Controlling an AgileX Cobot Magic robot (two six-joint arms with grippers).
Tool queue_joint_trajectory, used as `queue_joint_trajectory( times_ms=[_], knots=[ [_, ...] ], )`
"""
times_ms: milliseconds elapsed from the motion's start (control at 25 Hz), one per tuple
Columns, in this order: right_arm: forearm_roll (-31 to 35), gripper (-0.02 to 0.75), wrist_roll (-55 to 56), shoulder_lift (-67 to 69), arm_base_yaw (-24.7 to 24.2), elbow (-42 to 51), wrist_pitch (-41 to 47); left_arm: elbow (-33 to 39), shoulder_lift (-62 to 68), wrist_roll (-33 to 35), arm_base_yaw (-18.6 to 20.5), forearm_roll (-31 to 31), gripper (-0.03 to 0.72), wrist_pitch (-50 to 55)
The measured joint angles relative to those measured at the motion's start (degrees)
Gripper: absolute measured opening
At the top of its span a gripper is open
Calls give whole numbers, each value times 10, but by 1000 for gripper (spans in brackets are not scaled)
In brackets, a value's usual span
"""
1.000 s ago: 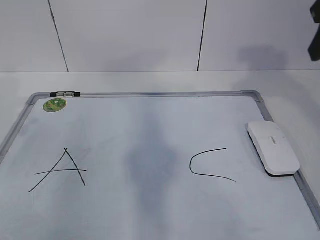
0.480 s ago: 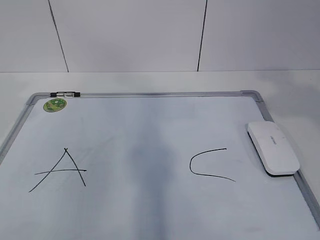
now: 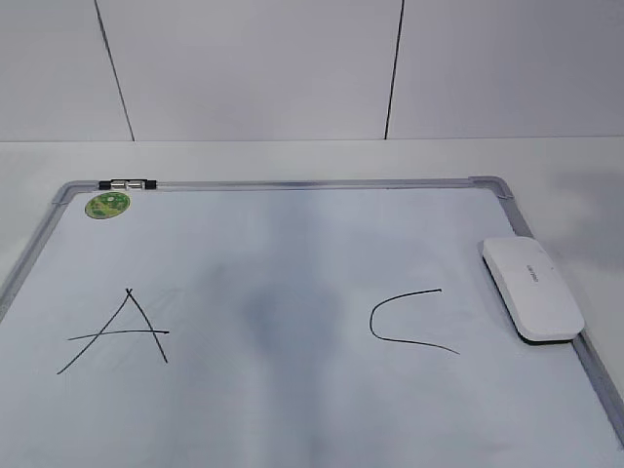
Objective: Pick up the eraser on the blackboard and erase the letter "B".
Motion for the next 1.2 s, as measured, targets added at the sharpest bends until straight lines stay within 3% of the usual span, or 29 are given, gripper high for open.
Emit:
queue_joint_trajectory(
  times_ms=[400, 720, 1200],
  knots=[
    [-7, 216, 0, -71, 0, 55, 5, 27, -180, 0, 0, -6, 209, 10],
    [-17, 216, 0, -81, 0, 76, 5, 112, -275, 0, -8, -7, 209, 14],
    [-23, 216, -2, -237, 0, 208, -15, 202, -397, 9, -10, -7, 209, 14]
  ],
)
